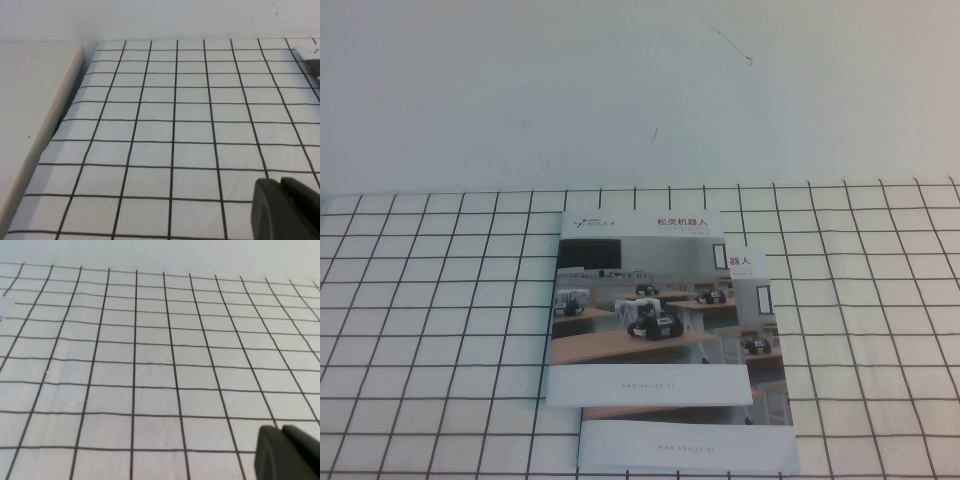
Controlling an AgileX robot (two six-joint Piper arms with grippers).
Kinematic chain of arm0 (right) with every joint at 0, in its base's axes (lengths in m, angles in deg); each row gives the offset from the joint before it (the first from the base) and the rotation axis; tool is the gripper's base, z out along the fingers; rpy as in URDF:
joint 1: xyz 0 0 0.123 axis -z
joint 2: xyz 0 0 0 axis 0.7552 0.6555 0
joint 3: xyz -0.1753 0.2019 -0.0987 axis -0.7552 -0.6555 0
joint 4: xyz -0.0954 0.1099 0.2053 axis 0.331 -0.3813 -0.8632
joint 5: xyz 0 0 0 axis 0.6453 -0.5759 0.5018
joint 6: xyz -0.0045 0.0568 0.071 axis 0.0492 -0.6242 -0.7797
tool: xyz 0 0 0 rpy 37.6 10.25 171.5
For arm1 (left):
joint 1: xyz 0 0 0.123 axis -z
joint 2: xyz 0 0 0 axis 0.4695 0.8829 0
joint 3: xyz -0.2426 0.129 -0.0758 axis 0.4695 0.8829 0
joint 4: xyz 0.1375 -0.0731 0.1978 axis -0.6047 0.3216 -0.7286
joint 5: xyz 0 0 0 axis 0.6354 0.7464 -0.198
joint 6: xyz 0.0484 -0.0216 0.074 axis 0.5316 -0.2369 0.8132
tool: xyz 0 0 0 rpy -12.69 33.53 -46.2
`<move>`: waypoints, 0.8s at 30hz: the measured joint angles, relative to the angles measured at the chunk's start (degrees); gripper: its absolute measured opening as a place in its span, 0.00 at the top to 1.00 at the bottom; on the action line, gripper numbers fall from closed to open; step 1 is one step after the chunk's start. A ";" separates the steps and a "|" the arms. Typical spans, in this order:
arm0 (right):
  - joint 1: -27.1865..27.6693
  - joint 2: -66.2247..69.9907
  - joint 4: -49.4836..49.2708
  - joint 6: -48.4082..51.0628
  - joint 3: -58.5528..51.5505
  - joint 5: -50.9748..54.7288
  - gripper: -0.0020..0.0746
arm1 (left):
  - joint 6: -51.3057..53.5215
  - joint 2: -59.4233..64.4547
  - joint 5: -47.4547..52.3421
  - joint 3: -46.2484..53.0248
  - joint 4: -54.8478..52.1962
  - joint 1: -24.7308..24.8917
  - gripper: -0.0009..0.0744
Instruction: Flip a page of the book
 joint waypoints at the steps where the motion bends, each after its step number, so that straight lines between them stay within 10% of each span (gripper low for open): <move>1: 0.00 0.00 0.00 0.00 0.00 0.00 0.98 | 0.00 0.00 0.00 0.00 0.00 0.00 0.99; 24: 0.00 0.00 0.00 0.00 0.00 -15.17 0.98 | -1.27 0.00 -32.83 0.34 16.39 0.00 0.99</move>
